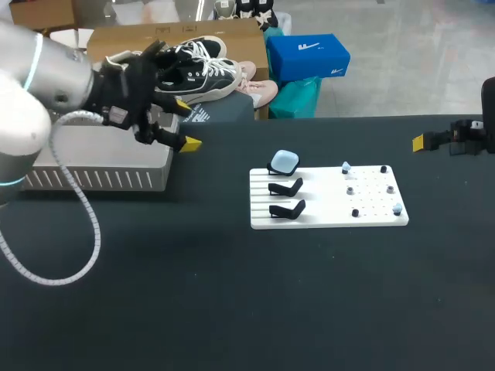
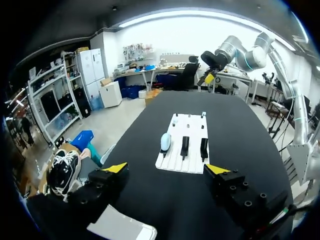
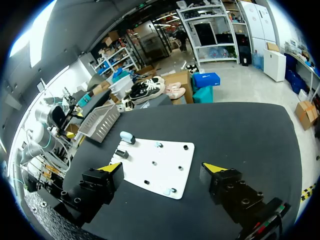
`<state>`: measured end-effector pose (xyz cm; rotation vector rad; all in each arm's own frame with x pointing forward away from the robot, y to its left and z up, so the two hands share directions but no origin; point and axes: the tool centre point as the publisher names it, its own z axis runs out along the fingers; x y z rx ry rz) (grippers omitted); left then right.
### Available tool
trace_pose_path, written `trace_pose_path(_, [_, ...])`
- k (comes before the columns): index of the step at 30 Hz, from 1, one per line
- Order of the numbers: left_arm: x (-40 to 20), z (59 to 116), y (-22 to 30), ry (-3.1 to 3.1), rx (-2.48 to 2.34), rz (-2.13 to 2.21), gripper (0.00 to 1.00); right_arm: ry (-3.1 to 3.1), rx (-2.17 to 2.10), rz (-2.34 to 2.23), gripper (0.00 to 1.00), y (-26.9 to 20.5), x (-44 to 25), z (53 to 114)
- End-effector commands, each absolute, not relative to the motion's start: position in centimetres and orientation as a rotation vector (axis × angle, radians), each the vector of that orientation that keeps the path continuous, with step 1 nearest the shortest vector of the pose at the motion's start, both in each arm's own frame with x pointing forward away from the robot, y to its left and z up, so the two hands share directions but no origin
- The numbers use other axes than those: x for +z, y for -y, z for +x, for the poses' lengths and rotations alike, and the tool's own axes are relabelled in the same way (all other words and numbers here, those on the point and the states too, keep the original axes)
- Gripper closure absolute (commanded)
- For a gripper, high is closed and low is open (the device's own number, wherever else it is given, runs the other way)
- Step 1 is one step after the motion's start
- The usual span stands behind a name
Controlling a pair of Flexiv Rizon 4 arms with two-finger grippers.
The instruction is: Pick up each earbud case from the left stands, insert the matching earbuds, close the lid, and place the case in the box.
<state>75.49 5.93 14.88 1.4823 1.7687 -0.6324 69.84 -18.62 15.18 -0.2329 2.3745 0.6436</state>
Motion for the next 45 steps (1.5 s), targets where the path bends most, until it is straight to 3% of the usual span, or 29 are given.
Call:
trace_pose_path(1, [13.3,77.7,-3.6,-1.748,-0.738,1.595,0.0,-2.373,0.647,-0.236,0.0,18.6,15.1,70.0])
trace_pose_path(37, [5.0,80.2,4.7,-1.682,-0.884,1.671,0.0,-2.373,0.647,-0.236,0.0,18.6,15.1,70.0])
trace_pose_path(39, [4.7,80.3,4.9,-1.687,-0.891,1.663,0.24,-2.373,0.647,-0.236,0.0,18.6,15.1,70.0])
trace_pose_path(40, [4.6,80.3,5.0,-1.69,-0.894,1.657,0.28,-2.373,0.647,-0.236,0.0,18.6,15.1,70.0])
trace_pose_path(42, [4.4,80.4,5.3,-1.697,-0.901,1.645,0.24,-2.373,0.647,-0.236,0.0,18.6,15.1,70.0])
trace_pose_path(45, [3.9,80.4,5.7,-1.7,-0.904,1.635,0.27,-2.373,0.647,-0.236,0.0,18.6,15.1,70.0])
